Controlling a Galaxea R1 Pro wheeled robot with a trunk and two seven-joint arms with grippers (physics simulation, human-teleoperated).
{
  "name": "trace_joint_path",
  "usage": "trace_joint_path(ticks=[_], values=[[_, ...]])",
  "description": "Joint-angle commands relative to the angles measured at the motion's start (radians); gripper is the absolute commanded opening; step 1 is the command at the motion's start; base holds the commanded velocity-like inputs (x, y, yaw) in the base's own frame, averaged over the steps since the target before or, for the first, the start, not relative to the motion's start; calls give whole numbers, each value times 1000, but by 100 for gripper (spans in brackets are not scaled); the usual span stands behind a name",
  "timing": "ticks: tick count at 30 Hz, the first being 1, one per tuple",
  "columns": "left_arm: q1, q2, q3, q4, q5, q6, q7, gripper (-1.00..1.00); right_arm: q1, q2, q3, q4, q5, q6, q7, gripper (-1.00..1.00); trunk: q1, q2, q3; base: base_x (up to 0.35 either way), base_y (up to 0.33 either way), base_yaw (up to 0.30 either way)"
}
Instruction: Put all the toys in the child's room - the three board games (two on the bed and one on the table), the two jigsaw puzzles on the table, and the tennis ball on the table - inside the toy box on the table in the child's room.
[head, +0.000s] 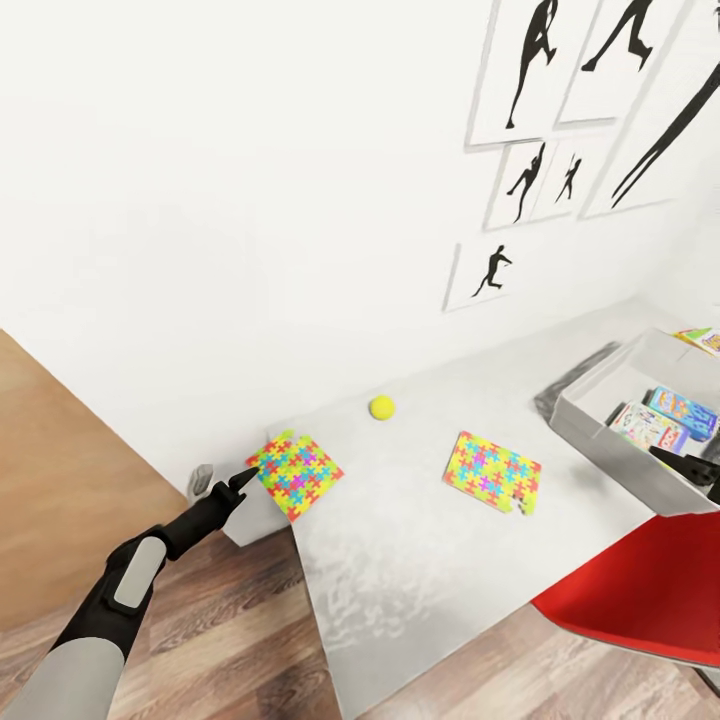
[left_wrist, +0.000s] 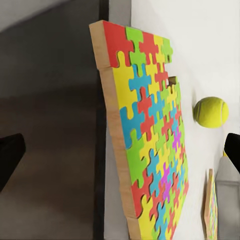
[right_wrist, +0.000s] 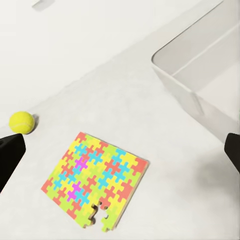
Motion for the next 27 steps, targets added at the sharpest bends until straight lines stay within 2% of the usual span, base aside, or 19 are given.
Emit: trace_joint_path(ticks=[1, 21, 27], values=[[-1, 0, 2, 0, 5, 8, -1, 100, -1, 0, -1, 0, -2, 5, 2, 100, 1, -2, -2, 0, 0, -55], [-1, 0, 2, 0, 5, 8, -1, 100, -1, 0, -1, 0, -2, 5, 3, 100, 1, -2, -2, 0, 0, -18], [-1, 0, 2, 0, 5, 8, -1, 100, -1, 0, -1, 0, -2, 5, 3, 100, 1, -2, -2, 0, 0, -114]])
